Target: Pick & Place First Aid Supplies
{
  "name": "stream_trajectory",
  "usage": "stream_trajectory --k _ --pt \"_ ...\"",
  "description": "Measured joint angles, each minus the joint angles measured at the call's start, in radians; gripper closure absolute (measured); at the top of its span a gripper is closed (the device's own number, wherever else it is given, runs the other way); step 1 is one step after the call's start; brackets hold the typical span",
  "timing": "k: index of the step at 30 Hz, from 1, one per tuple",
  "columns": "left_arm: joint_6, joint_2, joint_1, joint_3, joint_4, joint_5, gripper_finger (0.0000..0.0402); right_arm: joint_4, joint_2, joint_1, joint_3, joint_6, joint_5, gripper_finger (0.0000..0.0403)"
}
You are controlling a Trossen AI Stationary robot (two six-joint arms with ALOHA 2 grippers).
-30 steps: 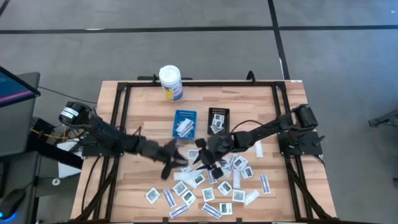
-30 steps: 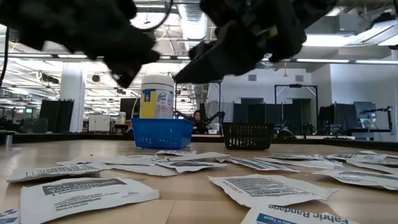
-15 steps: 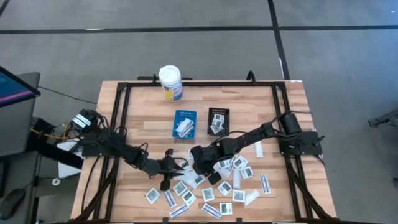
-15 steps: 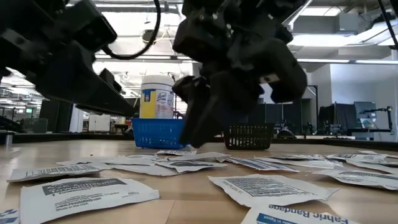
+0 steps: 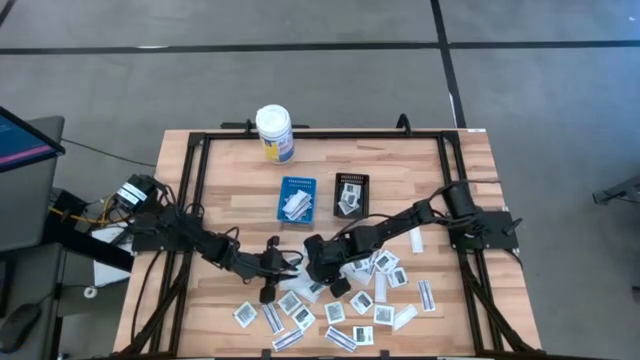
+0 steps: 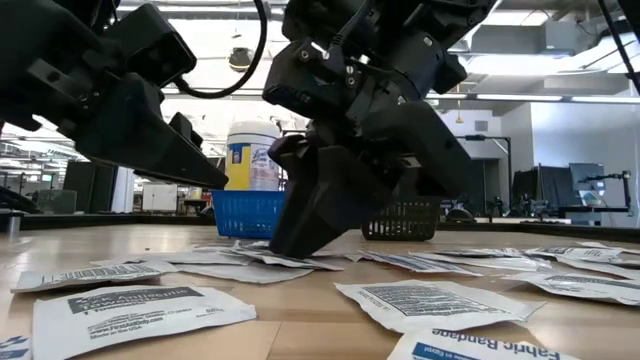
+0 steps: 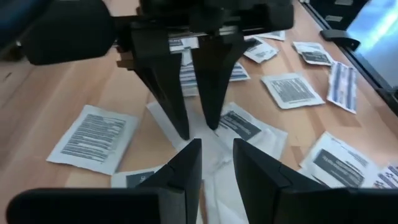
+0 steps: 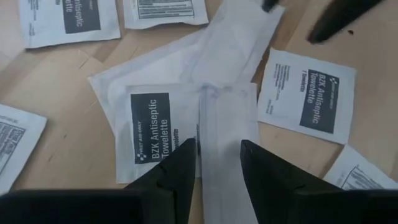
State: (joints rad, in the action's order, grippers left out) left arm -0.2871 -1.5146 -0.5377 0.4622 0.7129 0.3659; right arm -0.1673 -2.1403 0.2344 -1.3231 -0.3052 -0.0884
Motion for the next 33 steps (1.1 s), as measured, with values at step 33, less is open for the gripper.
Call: stream_trajectory --k 33 --pt "-0.001 0.001 0.029 0.0 -0.002 0.0 0.0309 -0.148 0.182 0.031 0.013 0.137 0.171 0.04"
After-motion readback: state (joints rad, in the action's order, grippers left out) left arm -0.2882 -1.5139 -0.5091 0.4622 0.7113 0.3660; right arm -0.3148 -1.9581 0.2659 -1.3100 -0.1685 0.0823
